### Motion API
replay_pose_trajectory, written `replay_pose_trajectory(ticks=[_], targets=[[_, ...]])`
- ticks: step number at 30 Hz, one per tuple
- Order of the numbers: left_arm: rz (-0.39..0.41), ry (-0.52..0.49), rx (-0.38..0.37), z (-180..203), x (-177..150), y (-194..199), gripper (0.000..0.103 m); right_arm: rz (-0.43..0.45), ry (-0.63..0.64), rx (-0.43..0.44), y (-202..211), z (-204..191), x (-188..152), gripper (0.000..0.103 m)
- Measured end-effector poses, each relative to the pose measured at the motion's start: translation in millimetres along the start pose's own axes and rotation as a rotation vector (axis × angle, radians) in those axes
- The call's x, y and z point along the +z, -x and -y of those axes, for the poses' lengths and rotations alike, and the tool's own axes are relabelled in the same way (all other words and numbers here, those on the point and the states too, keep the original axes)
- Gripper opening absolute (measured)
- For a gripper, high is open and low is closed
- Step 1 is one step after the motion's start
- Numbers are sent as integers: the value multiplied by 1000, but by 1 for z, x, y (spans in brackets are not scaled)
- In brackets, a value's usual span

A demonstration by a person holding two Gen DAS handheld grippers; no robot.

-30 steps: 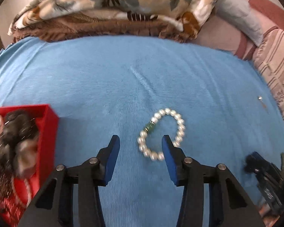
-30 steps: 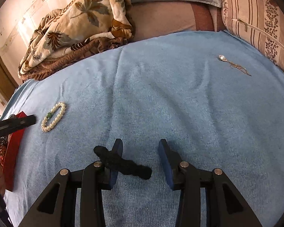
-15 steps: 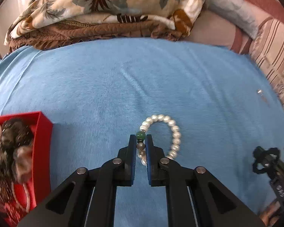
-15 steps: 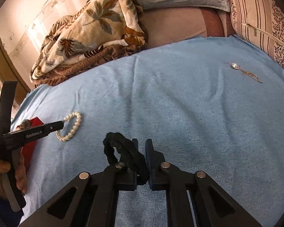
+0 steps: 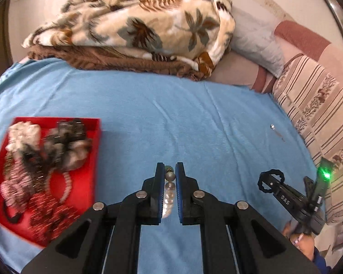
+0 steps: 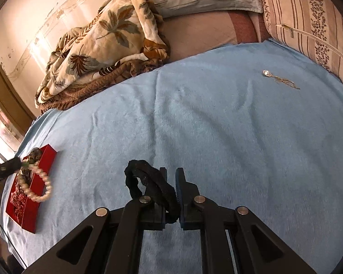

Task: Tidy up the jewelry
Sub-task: 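Carry the pearl bracelet and black hair tie into the red tray and open both tools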

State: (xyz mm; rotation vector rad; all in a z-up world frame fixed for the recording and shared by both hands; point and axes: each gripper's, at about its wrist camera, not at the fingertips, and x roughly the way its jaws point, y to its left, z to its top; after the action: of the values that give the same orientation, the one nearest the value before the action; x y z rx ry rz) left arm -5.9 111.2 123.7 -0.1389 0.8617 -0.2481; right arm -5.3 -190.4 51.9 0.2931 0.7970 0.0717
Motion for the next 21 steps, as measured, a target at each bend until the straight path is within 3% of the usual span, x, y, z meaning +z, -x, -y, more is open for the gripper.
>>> replay_pose_trajectory(ticks=[4, 9, 15, 21], targets=[[25, 37, 26, -29, -5, 34, 9, -14, 15, 1, 11, -11, -17, 8], [71, 91, 116, -76, -17, 74, 9, -62, 53, 19, 23, -33, -45, 8], [79, 177, 190, -132, -29, 98, 9, -92, 154, 51, 32, -75, -66, 8], [96, 243, 219, -175, -37, 110, 9, -96, 268, 105, 38, -126, -72, 8]])
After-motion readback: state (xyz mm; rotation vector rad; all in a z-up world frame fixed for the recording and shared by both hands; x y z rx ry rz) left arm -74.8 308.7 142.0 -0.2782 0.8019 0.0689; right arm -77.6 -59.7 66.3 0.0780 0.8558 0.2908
